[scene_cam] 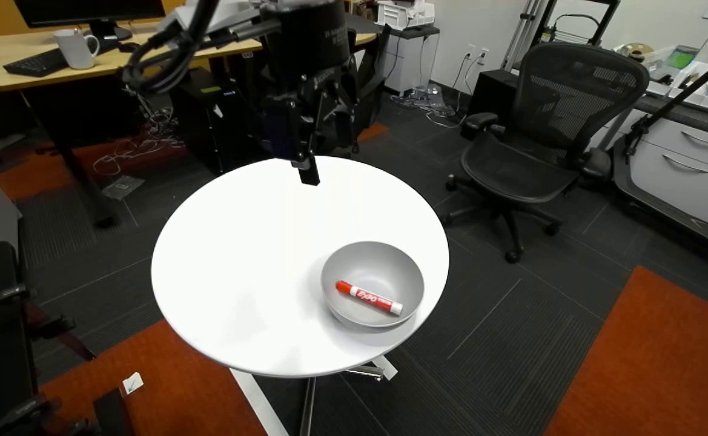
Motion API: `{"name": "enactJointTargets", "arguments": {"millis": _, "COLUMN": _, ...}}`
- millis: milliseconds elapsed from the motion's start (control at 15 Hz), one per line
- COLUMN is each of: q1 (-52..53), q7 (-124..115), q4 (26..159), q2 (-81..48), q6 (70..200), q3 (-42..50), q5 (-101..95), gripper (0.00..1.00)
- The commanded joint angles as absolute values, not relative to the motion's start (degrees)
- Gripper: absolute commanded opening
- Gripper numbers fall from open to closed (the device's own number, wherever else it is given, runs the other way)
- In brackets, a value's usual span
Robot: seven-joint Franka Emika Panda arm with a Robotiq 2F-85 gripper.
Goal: Take the red marker out of the grey bowl
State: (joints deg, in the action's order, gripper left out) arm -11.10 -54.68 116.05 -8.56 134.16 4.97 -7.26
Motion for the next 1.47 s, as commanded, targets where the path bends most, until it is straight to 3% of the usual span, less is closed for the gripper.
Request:
{"name": "enactJointTargets", "arguments": {"millis": 0, "q1": -9.4, "q7": -53.0, "q4": 114.5, "q2": -10.0, "q6": 133.1, "q3": 7.1, "q5": -5.3, "gripper": 1.00}}
{"name": "enactJointTargets", "arguments": {"millis": 600, "q1": -12.0, "q7": -40.8, "q4": 104.4, "q2": -24.5, "q6": 133.4, "q3": 9.8, "q5": 9.4, "gripper": 1.00}}
{"name": "enactJointTargets", "arguments": {"millis": 1400, "q1": -11.8, "q7": -42.3, "q4": 91.5, "q2": -41.4, "q6": 133.4, "q3": 12.4, "q5": 9.3, "gripper": 1.00}}
